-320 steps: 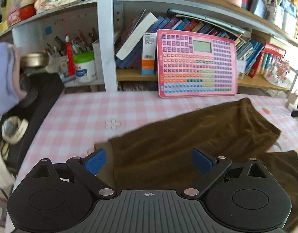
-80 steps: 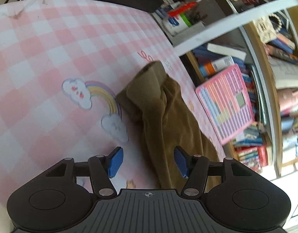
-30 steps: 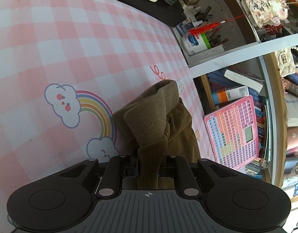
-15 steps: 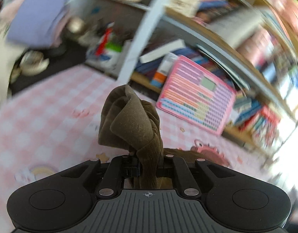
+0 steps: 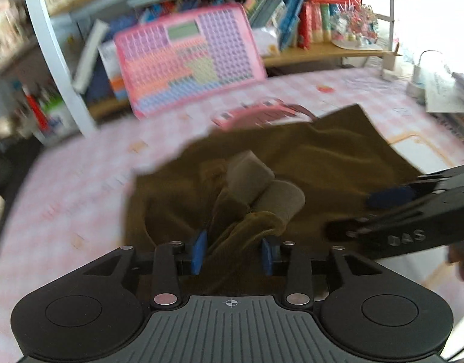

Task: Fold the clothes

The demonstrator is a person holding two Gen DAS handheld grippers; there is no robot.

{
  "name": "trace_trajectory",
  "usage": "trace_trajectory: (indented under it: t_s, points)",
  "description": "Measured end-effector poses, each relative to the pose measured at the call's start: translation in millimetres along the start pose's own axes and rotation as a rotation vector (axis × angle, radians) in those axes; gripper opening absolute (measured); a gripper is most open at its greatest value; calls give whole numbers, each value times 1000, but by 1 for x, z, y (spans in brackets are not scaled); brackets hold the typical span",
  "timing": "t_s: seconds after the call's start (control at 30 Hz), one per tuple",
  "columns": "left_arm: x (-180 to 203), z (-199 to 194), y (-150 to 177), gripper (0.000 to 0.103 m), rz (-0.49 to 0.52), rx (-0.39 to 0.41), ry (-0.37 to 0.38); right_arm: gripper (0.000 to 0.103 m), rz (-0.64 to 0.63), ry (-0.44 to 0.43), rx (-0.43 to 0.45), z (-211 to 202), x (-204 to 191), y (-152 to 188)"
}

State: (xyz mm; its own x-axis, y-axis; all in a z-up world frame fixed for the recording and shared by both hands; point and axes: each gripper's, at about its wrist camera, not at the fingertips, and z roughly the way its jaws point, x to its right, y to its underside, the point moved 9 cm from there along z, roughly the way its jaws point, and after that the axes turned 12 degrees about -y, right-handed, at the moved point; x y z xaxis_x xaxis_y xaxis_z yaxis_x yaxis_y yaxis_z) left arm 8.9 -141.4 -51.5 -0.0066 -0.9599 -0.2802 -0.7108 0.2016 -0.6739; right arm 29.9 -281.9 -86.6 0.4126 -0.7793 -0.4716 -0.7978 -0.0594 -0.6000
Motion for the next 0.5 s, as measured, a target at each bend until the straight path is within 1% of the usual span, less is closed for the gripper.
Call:
trace_trajectory:
  t_s: [0.07, 0.1, 0.13, 0.17, 0.2, 0.23, 0.27, 0.3, 0.37, 0.4, 0.43, 0.47, 0.5]
  points:
    - [-1, -2, 4, 43, -60, -35, 17, 78, 12, -42, -13, -2, 1, 0]
    - [-8, -4, 6, 51, -114, -50, 27, 78, 19, -65, -21, -2, 1, 0]
    - [-16, -8, 9, 60, -185, -60, 53, 78, 29, -96, -31, -1, -1, -2]
    - [-23, -14, 12, 80, -254, -62, 74, 78, 39, -127, -41, 0, -2, -4]
    - [-30, -19, 15, 86, -317, -61, 85, 78, 59, -179, -54, 2, -4, -7]
    - [-38, -24, 17, 86, -380, -59, 95, 78, 94, -243, -71, 5, -8, -9]
    - [-45, -29, 20, 86, -443, -57, 105, 79, 160, -312, -87, 8, -10, -11]
    - [-53, -33, 23, 86, -495, -54, 101, 79, 227, -381, -102, 10, -11, -13]
    - [-69, -40, 31, 86, -587, -41, 67, 81, 379, -495, -129, 17, -10, -18]
    - [-76, -44, 36, 86, -633, -37, 51, 82, 443, -541, -147, 22, -10, -19]
    - [-83, -47, 40, 86, -679, -33, 36, 87, 507, -587, -165, 26, -10, -20]
    - [-91, -51, 45, 86, -725, -29, 20, 89, 559, -609, -180, 32, -10, -22]
    - [-95, -54, 48, 86, -754, -25, 6, 90, 585, -603, -184, 38, -9, -24]
